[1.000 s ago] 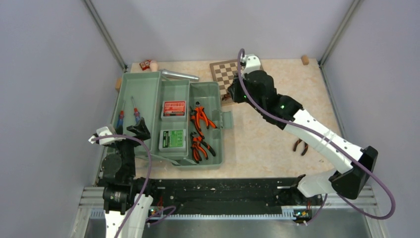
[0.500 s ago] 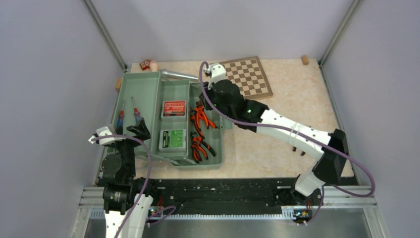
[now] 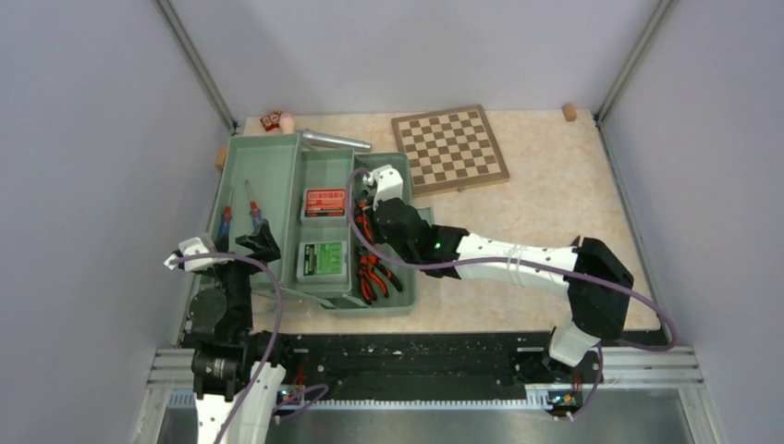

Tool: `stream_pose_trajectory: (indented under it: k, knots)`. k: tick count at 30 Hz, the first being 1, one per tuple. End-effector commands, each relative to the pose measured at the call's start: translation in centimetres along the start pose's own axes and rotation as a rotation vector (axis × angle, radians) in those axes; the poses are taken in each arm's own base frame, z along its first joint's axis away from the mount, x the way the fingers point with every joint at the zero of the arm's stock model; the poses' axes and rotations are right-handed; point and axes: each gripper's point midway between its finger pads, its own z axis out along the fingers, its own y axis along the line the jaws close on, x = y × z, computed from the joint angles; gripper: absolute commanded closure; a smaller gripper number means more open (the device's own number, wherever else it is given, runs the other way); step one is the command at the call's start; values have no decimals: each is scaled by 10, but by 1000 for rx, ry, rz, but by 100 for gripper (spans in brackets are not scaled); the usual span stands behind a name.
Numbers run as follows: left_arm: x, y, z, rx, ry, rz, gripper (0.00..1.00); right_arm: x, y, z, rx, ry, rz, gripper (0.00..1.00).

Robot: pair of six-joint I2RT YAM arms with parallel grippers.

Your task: Pack the tool kit

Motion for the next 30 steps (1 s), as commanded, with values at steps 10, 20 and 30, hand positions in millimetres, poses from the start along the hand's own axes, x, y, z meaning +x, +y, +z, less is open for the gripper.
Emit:
stream_pose_trajectory:
  k: [10,20,30]
  knots:
    - [-8,-1,-1,6,-33,-10,1,55,85,-30,-160,112,76,67]
    - [-8,-1,-2,7,-33,-10,1,29,59,-57,-79,100,30,45]
    - [-9,-2,-2,8,-37,-11,1,8,-100,-78,321,139,53,33]
